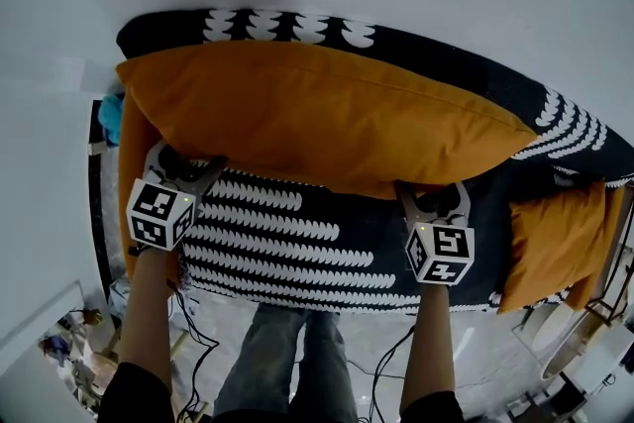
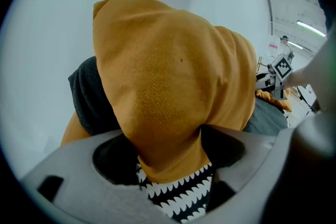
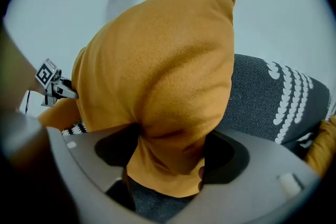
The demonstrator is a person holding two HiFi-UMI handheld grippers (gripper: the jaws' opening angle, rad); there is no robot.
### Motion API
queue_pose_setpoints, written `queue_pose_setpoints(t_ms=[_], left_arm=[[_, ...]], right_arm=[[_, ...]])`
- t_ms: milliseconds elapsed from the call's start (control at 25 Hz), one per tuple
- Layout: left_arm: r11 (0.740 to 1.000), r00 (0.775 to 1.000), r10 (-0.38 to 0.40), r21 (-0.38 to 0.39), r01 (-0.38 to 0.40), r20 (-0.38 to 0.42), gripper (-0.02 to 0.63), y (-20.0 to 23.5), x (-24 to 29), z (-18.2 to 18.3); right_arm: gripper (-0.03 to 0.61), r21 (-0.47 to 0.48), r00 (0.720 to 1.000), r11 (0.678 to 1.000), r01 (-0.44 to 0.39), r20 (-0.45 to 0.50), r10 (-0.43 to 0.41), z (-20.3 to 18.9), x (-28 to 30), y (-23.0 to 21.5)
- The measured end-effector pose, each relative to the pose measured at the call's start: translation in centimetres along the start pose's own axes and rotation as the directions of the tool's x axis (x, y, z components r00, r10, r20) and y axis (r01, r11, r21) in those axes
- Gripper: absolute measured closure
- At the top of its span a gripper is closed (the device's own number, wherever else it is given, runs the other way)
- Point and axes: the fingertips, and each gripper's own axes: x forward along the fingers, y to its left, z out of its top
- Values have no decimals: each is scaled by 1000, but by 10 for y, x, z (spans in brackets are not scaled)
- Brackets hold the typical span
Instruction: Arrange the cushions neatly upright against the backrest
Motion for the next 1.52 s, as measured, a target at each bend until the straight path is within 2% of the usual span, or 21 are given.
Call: queue_pose_setpoints(t_ms=[320,600,760,1280,1520], left_arm=[[998,999,11,-61,-8,44,245,-4,-16,4],[997,997,30,-73,-25,65,247,-18,-42,3],[996,995,34,-80,-27,89,259,-32,-55,9],[998,980,40,-58,-30,193,404,-107,-130,47],[997,976,57,-70,-43,212,483,-138,-163,64]], right_arm=[[192,52,1000,998,19,-26,-17,-27,-18,-11],[200,49,1000,999,8,16,-9,-22,-43,0],[236,59,998,998,7,54,-11,-12,-59,7],[476,77,983,996,44,176,-57,22,-157,25],[569,67,974,995,76,208,-88,31,-205,22]])
